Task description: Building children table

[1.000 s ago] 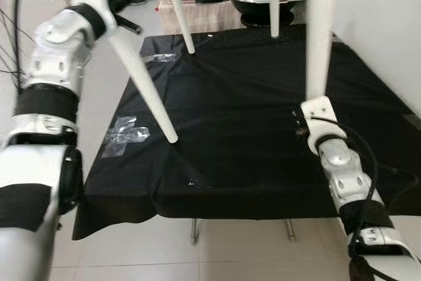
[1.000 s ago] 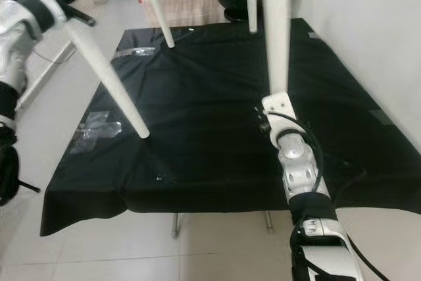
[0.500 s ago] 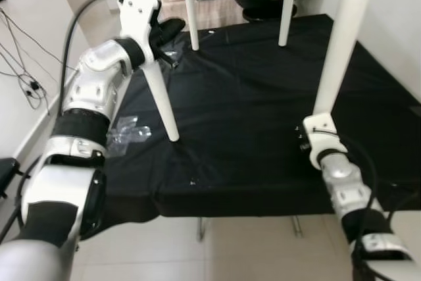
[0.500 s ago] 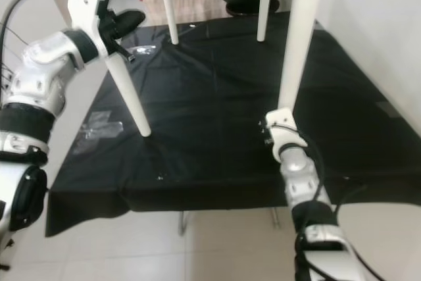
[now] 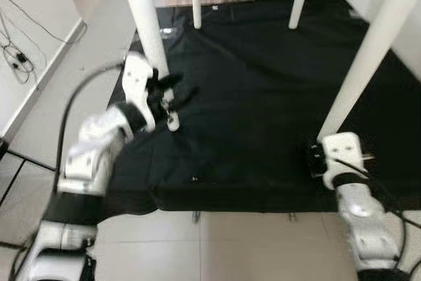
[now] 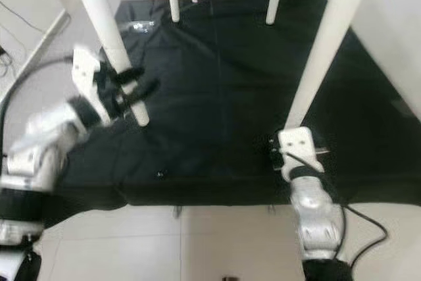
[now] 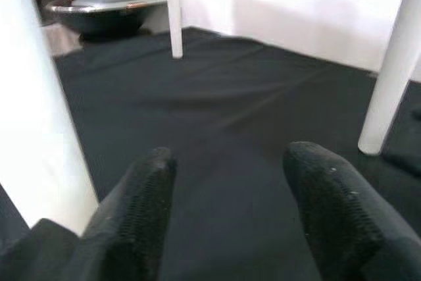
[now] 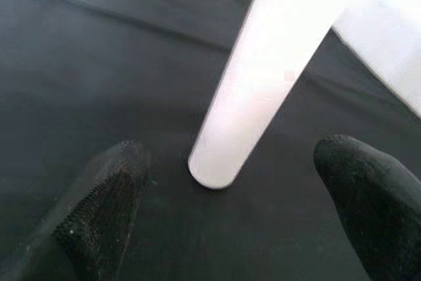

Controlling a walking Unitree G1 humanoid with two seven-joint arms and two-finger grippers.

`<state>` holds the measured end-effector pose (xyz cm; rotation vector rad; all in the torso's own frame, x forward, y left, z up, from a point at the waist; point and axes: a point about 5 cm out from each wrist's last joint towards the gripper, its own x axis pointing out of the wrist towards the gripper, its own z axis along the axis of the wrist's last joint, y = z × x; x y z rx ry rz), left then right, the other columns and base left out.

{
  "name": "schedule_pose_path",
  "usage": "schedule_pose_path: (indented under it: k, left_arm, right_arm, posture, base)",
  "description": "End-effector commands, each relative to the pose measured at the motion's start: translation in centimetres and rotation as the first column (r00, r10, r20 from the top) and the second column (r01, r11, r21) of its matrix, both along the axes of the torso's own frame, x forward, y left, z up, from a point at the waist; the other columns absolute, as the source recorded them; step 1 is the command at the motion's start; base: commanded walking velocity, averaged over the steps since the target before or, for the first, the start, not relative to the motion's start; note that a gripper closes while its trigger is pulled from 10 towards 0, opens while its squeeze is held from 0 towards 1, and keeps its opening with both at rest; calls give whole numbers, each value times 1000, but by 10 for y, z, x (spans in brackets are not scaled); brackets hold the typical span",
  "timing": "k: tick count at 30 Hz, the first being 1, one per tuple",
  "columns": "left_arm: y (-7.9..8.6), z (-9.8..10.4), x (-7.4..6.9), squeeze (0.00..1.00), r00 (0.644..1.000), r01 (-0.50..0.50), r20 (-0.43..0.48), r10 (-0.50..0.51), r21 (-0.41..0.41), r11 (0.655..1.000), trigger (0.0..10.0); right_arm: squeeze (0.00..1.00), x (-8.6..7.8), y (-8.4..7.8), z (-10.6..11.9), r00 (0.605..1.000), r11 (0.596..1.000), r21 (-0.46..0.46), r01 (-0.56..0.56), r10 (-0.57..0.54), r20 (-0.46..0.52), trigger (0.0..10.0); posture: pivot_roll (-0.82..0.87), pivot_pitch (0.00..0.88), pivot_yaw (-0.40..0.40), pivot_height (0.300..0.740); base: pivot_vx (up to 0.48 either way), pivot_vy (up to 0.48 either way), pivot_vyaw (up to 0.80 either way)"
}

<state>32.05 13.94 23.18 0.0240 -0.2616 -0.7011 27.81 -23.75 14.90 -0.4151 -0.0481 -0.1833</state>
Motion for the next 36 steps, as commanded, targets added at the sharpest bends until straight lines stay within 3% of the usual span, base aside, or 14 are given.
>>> schedule_pose_path:
  k: [1, 3, 4, 7, 8, 9, 13, 19, 26, 36]
  left_arm:
    - [-8, -9, -16, 1000, 1000, -2, -26, 2, -11, 1000, 10000]
    - [-9, -23, -24, 1000, 998, -52, -44, 53, 12, 999, 10000]
    - [-8, -39, -30, 1000, 989, -129, -64, 133, 61, 990, 10000]
    - [-7, -44, -32, 1000, 985, -150, -71, 155, 76, 986, 10000]
    - [-6, -55, -37, 0, 974, -196, -101, 205, 91, 976, 10000]
    - [0, -78, -48, 0, 940, -276, -160, 300, 156, 948, 10000]
    - [7, -92, -56, 0, 899, -357, -204, 388, 171, 918, 10000]
    - [18, -105, -72, 0, 821, -489, -210, 530, 220, 844, 10000]
    - [17, -109, -74, 0, 802, -522, -190, 567, 241, 819, 10000]
    - [14, -110, -66, 0, 801, -523, -193, 567, 236, 819, 10000]
  right_arm:
    - [1000, -10, 15, 1, 998, 998, -1, -56, 56, 11, 10000]
    - [1000, -12, 28, 3, 994, 994, 22, -104, 103, 35, 10000]
    - [1000, -14, 46, 6, 982, 982, 50, -185, 182, 60, 10000]
    - [1000, -14, 51, 7, 976, 976, 58, -209, 205, 66, 10000]
    - [216, -14, 62, 9, 964, 962, 90, -259, 252, 82, 10000]
    - [0, -15, 80, 11, 942, 933, 134, -333, 321, 101, 10000]
    - [0, -12, 88, 10, 930, 919, 153, -364, 352, 105, 10000]
    - [0, -7, 97, -2, 920, 902, 186, -391, 387, 58, 10000]
    - [0, 0, 97, -4, 915, 894, 199, -402, 401, 47, 10000]
    - [0, 5, 91, -6, 925, 901, 214, -377, 376, 45, 10000]
  posture:
    - [-102, 95, 27, 740]
    - [-105, 85, 28, 740]
    - [-103, 74, 25, 740]
    - [-103, 74, 25, 740]
    - [-103, 65, 27, 740]
    - [-101, 56, 25, 740]
    - [-93, 47, 19, 740]
    - [-65, 22, -7, 740]
    - [-62, 0, -12, 740]
    - [-66, 0, -15, 740]
  base:
    - [0, 0, 0]
    - [0, 0, 0]
    - [0, 0, 0]
    - [0, 0, 0]
    - [0, 0, 0]
    - [0, 0, 0]
    - [0, 0, 0]
    - [0, 0, 0]
    - [-73, 0, 0]
    - [-266, 0, 0]
